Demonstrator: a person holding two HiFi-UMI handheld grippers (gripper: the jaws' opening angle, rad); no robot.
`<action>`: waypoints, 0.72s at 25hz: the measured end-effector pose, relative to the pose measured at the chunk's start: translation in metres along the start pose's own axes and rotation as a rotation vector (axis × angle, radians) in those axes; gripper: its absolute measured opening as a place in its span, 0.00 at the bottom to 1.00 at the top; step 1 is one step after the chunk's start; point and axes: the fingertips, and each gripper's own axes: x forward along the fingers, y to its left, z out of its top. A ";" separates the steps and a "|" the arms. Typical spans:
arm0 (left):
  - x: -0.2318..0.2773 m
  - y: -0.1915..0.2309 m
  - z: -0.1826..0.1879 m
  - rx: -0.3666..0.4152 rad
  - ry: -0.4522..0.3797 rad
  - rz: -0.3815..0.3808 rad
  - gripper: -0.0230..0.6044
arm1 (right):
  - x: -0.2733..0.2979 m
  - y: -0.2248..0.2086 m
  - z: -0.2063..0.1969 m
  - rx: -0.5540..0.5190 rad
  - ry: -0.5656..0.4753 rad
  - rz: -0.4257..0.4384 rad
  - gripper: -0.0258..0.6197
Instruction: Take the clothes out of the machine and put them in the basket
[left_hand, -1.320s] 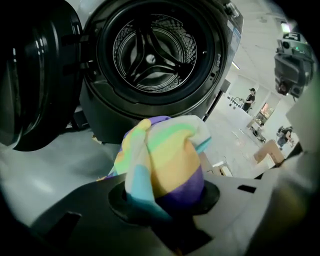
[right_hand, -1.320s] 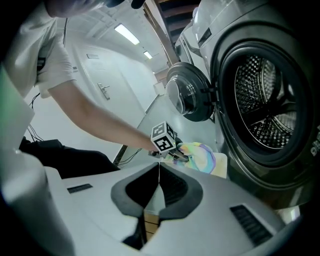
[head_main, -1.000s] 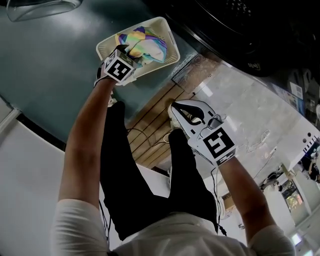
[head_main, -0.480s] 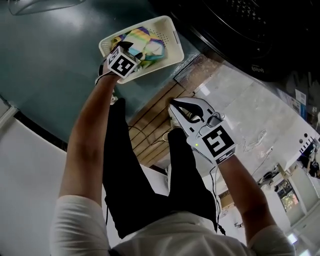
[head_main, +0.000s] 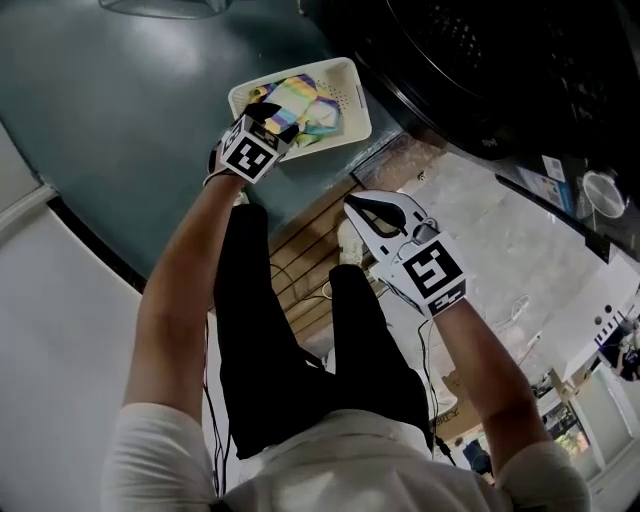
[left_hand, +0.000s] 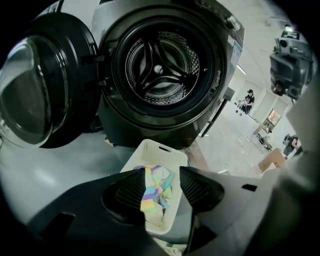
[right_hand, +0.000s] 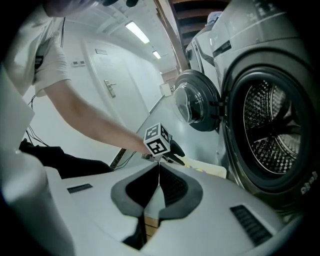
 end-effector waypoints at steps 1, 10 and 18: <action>-0.014 -0.004 0.005 -0.013 -0.011 0.013 0.38 | -0.007 0.004 0.005 -0.011 -0.010 0.006 0.04; -0.121 -0.068 0.034 -0.183 -0.127 0.086 0.38 | -0.079 0.046 0.022 -0.100 -0.048 0.042 0.04; -0.212 -0.140 0.082 -0.274 -0.285 0.105 0.38 | -0.152 0.060 0.035 -0.159 -0.087 0.034 0.04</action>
